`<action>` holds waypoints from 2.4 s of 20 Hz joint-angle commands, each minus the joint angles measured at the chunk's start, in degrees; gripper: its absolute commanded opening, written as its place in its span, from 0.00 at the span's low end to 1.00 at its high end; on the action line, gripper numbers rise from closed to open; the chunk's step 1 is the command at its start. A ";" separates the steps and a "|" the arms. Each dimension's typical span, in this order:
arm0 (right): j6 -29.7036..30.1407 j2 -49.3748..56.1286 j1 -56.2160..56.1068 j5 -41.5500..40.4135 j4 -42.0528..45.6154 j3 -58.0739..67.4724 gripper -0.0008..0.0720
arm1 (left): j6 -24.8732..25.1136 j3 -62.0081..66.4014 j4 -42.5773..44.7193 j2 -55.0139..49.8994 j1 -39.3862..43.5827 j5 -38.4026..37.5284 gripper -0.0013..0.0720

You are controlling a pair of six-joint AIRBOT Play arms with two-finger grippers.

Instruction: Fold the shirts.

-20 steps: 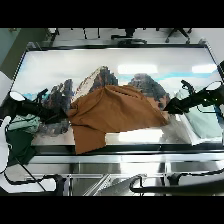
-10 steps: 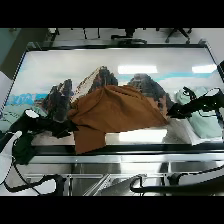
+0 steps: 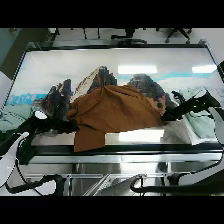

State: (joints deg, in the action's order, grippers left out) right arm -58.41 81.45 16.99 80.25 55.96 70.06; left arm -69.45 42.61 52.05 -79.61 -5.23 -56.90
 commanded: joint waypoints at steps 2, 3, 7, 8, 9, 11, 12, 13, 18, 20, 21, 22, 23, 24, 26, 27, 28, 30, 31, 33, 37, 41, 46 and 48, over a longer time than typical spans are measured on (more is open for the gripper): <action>4.20 -1.79 -1.33 4.90 -11.78 0.39 0.03 | -0.02 7.72 -1.18 4.46 0.20 -6.05 0.03; 4.50 -3.43 -1.31 5.97 -15.87 1.62 0.03 | -0.44 11.17 -1.25 7.61 0.20 -7.65 0.03; 4.61 -12.26 -0.04 8.50 -31.65 16.06 0.03 | -2.64 31.82 -1.05 22.38 -0.13 -8.90 0.03; 4.61 -14.69 1.03 7.69 -36.83 21.42 0.03 | -2.82 39.19 -1.03 25.33 -0.74 -8.66 0.03; 4.46 -16.96 2.51 6.14 -41.48 26.88 0.03 | -3.10 46.23 -0.94 27.43 -1.66 -8.35 0.03; 4.42 -21.33 5.99 1.97 -46.99 36.74 0.03 | -3.63 60.46 -0.52 30.45 -4.28 -7.78 0.03; 4.42 -23.52 7.69 -0.42 -47.95 40.74 0.03 | -3.72 67.14 -0.57 31.34 -6.08 -7.52 0.03; 4.46 -25.90 9.33 -3.17 -47.78 44.44 0.03 | -3.69 73.48 -0.57 31.82 -8.28 -7.37 0.03; 4.42 -35.74 15.61 -12.57 -41.94 49.13 0.03 | -3.69 87.89 -0.68 31.63 -18.16 -6.99 0.03; 3.74 -36.26 15.78 -11.91 -40.52 48.98 0.03 | -2.97 85.02 -0.66 31.65 -19.19 -6.43 0.03; 3.54 -35.69 15.76 -10.97 -40.81 48.39 0.03 | -1.84 82.09 -0.83 31.63 -19.21 -6.34 0.03; 3.56 -34.86 15.76 -9.31 -41.40 47.34 0.03 | 0.07 77.79 -2.03 31.61 -19.21 -5.95 0.03; 3.58 -33.59 15.74 -7.19 -42.88 45.55 0.03 | 2.56 73.42 -4.76 30.91 -19.17 -5.60 0.03; 3.63 -32.17 15.65 -5.07 -44.81 43.23 0.03 | 5.03 69.75 -8.57 29.09 -18.88 -5.75 0.03; 4.39 -28.59 12.96 -2.82 -45.75 37.92 0.03 | 7.06 65.61 -11.15 22.99 -14.84 -5.92 0.03; 5.38 -26.71 9.84 -3.04 -44.06 35.04 0.03 | 7.10 64.57 -9.49 18.93 -11.61 -5.66 0.03; 5.53 -24.55 5.77 -4.24 -40.46 31.95 0.03 | 7.58 64.15 -7.06 14.86 -8.20 -5.73 0.03; 5.53 -19.71 -1.29 -9.05 -32.35 27.17 0.03 | 7.72 64.19 -0.11 5.90 -0.76 -5.38 0.03; 5.53 -16.55 -4.11 -12.44 -28.37 25.53 0.03 | 7.69 64.19 3.30 1.51 2.38 -4.04 0.03; 5.49 -9.64 -7.37 -18.64 -23.02 24.96 0.03 | 7.48 64.19 10.47 -7.48 7.26 0.85 0.03; 5.51 3.08 -8.52 -30.64 -22.18 24.98 0.03 | 6.49 64.19 12.66 -20.52 9.35 11.19 0.03; 5.53 10.19 -8.52 -32.17 -22.10 24.98 0.15 | 6.34 64.19 12.31 -25.97 9.35 10.75 0.05; 5.05 5.60 -3.19 -19.89 -18.97 25.20 0.46 | -0.50 70.97 12.37 -22.53 4.15 -8.96 0.89; 2.62 2.21 0.81 -11.06 -14.19 24.98 0.46 | -3.85 72.85 12.35 -20.48 -0.02 -20.55 0.89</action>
State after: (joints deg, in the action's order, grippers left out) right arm -53.39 86.67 13.76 58.41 36.69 95.20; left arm -68.10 112.42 64.18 -101.84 -1.10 -61.78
